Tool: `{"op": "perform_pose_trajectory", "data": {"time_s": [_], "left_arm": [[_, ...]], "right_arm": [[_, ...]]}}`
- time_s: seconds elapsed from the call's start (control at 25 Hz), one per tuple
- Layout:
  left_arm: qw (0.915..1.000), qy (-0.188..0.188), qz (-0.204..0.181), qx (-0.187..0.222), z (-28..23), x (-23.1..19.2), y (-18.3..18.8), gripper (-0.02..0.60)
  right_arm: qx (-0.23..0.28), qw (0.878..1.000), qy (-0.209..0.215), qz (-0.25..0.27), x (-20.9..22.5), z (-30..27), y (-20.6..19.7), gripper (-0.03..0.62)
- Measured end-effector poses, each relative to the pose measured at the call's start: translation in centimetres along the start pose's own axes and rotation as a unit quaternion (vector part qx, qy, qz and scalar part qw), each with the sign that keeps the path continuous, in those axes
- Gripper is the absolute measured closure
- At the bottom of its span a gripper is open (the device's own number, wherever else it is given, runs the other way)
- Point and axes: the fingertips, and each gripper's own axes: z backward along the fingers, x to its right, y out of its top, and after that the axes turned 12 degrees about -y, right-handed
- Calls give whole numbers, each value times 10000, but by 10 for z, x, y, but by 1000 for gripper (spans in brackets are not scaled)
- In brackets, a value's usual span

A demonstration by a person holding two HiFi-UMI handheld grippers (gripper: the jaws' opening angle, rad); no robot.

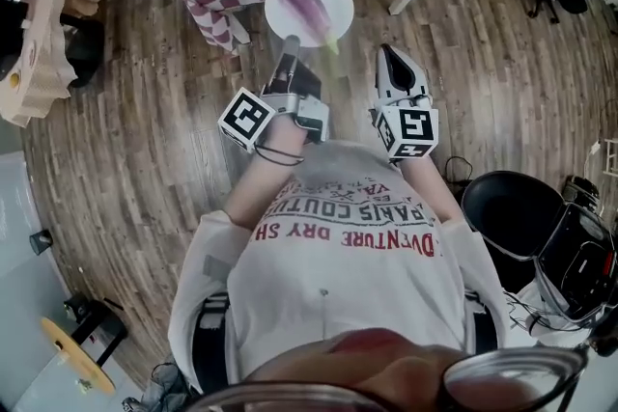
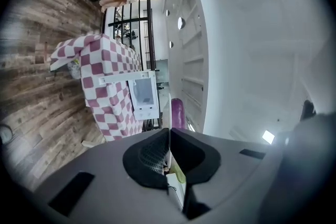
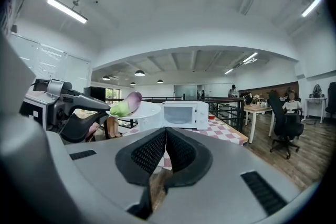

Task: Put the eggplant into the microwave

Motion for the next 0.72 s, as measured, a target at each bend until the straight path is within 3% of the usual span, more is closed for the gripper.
{"op": "perform_pose_trajectory", "data": {"time_s": [0.2,0.48,0.72], "left_arm": [[9995,315,-40,-36,-29,-29,27,551],[9997,232,59,35,-84,-56,39,551],[9988,380,-192,255,-151,-86,48,551]], "right_arm": [[-97,9999,53,-79,-6,-55,4,568],[-129,9996,240,-109,4,-128,0,568],[-53,9981,579,-200,33,-212,5,568]]}}
